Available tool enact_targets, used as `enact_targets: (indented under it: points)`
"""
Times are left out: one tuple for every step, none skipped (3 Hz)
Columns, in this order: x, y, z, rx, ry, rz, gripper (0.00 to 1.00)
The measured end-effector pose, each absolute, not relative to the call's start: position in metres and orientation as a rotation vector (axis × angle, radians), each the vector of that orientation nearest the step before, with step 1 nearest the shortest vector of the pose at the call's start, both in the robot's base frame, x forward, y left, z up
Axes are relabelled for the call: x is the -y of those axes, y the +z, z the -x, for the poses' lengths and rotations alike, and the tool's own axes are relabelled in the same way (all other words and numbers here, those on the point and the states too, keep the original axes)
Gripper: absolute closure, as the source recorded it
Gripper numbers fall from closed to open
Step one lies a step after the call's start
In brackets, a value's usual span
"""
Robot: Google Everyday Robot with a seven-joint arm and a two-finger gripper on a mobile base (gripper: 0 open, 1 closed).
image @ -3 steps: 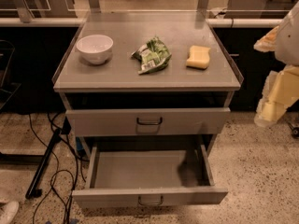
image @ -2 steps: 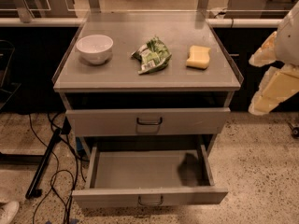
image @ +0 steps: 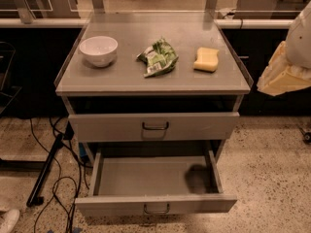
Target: Close middle drawer
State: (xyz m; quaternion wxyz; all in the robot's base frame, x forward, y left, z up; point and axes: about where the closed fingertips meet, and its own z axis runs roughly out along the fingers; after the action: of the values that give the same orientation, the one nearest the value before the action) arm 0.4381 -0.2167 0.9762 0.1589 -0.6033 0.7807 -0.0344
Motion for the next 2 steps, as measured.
enact_targets:
  points:
    - [0.2167, 0.9762, -0.4381, -2.232, -0.098, 1.725, 1.00]
    - [0.2167, 0.9762, -0.4381, -2.232, -0.098, 1.725, 1.00]
